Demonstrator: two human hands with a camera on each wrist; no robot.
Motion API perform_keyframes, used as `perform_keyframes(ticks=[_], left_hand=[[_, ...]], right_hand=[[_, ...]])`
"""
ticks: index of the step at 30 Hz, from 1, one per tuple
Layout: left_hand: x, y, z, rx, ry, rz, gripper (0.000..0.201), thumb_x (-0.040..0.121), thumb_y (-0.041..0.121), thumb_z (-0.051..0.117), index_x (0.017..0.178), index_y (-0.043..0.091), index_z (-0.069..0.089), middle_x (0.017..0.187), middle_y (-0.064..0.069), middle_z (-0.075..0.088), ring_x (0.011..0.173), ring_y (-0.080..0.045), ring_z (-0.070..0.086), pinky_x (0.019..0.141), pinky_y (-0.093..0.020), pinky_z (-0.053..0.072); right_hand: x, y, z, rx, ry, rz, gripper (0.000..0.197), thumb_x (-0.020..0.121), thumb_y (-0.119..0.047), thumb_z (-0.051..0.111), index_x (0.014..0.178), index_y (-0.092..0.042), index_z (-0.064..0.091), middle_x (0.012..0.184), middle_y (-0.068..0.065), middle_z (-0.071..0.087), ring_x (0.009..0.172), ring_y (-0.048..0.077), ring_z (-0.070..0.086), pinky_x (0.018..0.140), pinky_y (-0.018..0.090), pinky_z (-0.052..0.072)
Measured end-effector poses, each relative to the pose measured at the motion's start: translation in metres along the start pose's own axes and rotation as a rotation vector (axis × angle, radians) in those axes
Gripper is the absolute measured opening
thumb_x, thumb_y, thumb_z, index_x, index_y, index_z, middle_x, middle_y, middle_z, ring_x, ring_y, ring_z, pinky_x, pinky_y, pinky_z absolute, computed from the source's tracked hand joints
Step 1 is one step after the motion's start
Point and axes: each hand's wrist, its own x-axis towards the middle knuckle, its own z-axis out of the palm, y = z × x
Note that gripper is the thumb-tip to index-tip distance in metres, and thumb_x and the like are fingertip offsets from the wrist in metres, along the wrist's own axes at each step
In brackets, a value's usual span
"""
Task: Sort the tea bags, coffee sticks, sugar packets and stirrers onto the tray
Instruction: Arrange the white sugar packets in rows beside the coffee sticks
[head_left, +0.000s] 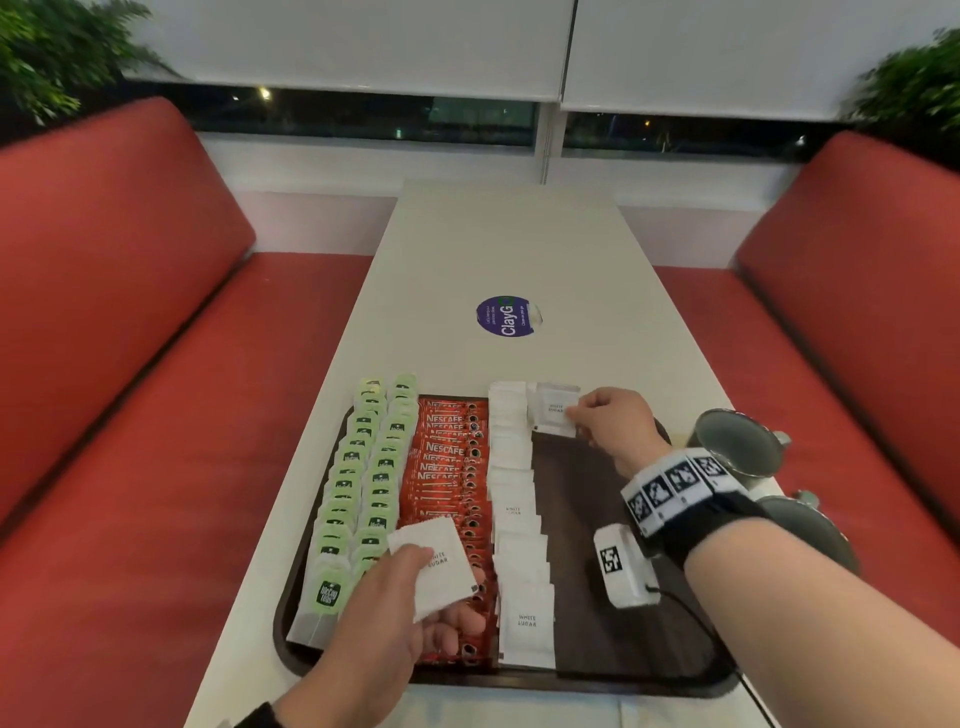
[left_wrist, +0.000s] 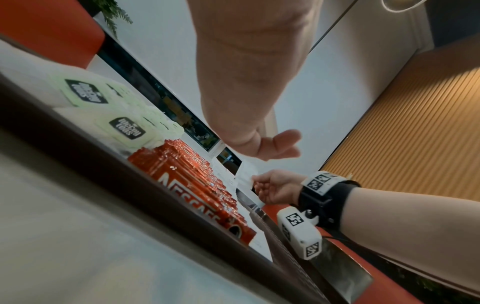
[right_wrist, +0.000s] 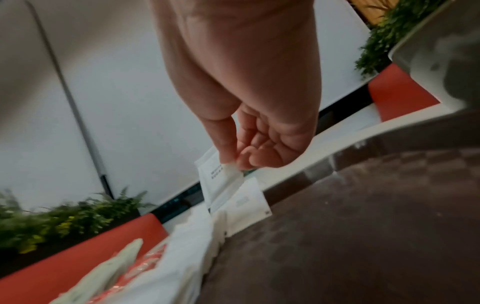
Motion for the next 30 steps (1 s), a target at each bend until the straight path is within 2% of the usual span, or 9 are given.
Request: perform_keyframes(ticks=[5,9,10,15,18,20,22,26,30], left_hand=[[0.000,-0.001,-0.007,0.012,0.033,-0.027,0.019,0.098,0.010,0.042,0.106,-0.004,0.051,0.064,-0.031,0.060,0.039,-0.030,0.054,0.032,-0.026,0.039],[0.000,-0.002,-0.009,0.013,0.055,-0.039,0.014,0.098,0.008,0.044,0.103,0.000,0.053,0.059,-0.029,0.060,0.039,-0.029,0.054,0.034,-0.027,0.040],[0.000,-0.002,-0.009,0.010,0.063,-0.043,0.012,0.097,0.008,0.045,0.102,0.000,0.053,0.058,-0.029,0.060,0.039,-0.029,0.054,0.033,-0.027,0.040],[0.002,-0.004,-0.006,0.012,0.065,-0.051,0.011,0.097,0.009,0.048,0.104,0.003,0.055,0.058,-0.027,0.060,0.040,-0.028,0.055,0.035,-0.027,0.041],[0.001,-0.001,-0.003,0.006,0.043,-0.021,0.014,0.096,0.009,0.049,0.107,0.004,0.055,0.062,-0.023,0.063,0.045,-0.026,0.057,0.037,-0.027,0.043],[0.002,0.002,0.000,0.008,0.024,0.001,0.015,0.096,0.010,0.050,0.109,0.006,0.056,0.065,-0.020,0.065,0.049,-0.025,0.058,0.039,-0.028,0.044],[0.004,0.005,0.003,0.016,0.009,0.011,0.016,0.096,0.012,0.050,0.111,0.008,0.056,0.072,-0.018,0.067,0.053,-0.024,0.059,0.042,-0.029,0.045],[0.007,0.011,0.013,0.045,-0.043,0.059,0.017,0.097,0.012,0.050,0.112,0.010,0.057,0.079,-0.013,0.069,0.057,-0.022,0.060,0.047,-0.029,0.046],[0.006,0.012,0.025,0.114,-0.100,0.103,0.018,0.097,0.011,0.048,0.111,0.010,0.060,0.078,-0.009,0.071,0.058,-0.020,0.059,0.047,-0.027,0.047]], right_hand=[[0.041,0.011,0.016,-0.200,-0.034,0.065,0.024,0.082,-0.011,0.067,0.061,-0.015,0.057,0.065,0.004,0.060,0.071,0.022,0.056,0.077,0.036,0.052],[0.051,0.012,0.020,-0.192,-0.100,0.107,0.023,0.085,-0.012,0.065,0.065,-0.018,0.056,0.063,0.001,0.058,0.058,0.016,0.054,0.059,0.030,0.049],[0.052,0.012,0.021,-0.179,-0.103,0.111,0.023,0.085,-0.011,0.065,0.065,-0.018,0.056,0.063,0.002,0.058,0.058,0.016,0.055,0.059,0.030,0.050],[0.053,0.012,0.022,-0.186,-0.053,0.138,0.018,0.086,-0.005,0.063,0.071,-0.011,0.055,0.067,0.006,0.062,0.074,0.022,0.063,0.087,0.040,0.055],[0.039,0.007,0.015,-0.144,0.014,0.078,0.015,0.087,-0.008,0.059,0.073,-0.013,0.057,0.071,0.007,0.064,0.071,0.021,0.061,0.085,0.041,0.056],[0.016,-0.001,0.010,-0.137,0.026,-0.017,0.014,0.087,-0.012,0.060,0.074,-0.017,0.059,0.079,0.009,0.068,0.071,0.020,0.060,0.077,0.036,0.054],[-0.018,-0.010,0.008,-0.091,-0.074,-0.091,0.011,0.087,-0.015,0.062,0.077,-0.018,0.064,0.080,0.005,0.069,0.071,0.019,0.062,0.070,0.032,0.052],[-0.090,-0.019,0.008,-0.128,-0.443,-0.156,0.012,0.088,-0.028,0.064,0.085,-0.018,0.071,0.081,-0.003,0.072,0.070,0.005,0.065,0.064,0.020,0.050],[-0.122,-0.012,0.007,-0.033,-0.485,-0.156,0.012,0.088,-0.022,0.065,0.077,-0.017,0.071,0.073,-0.006,0.070,0.064,0.003,0.061,0.062,0.021,0.049]])
